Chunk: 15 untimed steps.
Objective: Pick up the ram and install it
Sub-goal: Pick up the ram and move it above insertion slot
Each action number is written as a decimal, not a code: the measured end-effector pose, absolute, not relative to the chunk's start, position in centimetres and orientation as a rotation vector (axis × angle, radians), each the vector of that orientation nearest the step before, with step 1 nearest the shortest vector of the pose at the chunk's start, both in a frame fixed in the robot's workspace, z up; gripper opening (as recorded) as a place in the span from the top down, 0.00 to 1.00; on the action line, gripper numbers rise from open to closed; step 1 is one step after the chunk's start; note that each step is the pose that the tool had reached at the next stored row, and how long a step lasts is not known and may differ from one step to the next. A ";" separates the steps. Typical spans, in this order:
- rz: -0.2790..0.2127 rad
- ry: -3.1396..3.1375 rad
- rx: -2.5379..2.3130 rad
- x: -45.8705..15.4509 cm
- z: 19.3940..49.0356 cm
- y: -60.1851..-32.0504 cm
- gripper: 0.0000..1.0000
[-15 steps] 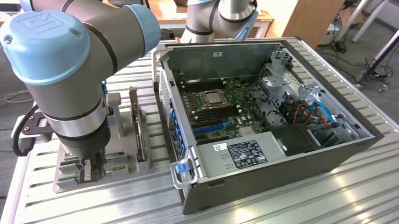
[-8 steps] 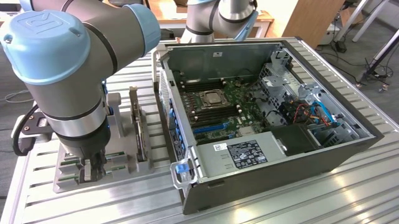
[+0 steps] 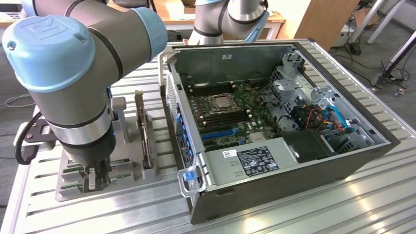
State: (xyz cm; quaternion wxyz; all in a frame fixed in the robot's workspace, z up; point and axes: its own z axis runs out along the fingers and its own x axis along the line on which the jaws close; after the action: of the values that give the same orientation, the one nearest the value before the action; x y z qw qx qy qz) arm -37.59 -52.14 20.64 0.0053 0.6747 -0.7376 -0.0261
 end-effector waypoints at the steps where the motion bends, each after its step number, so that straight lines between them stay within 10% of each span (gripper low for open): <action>1: -0.082 -2.309 2.113 -37.6 20.6 -52.1 0.64; 15: -0.082 -2.306 2.116 -37.6 20.4 -52.2 0.64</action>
State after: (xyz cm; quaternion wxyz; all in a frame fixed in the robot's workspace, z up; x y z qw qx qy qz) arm -37.59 -52.18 20.39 0.0054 0.6758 -0.7366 -0.0261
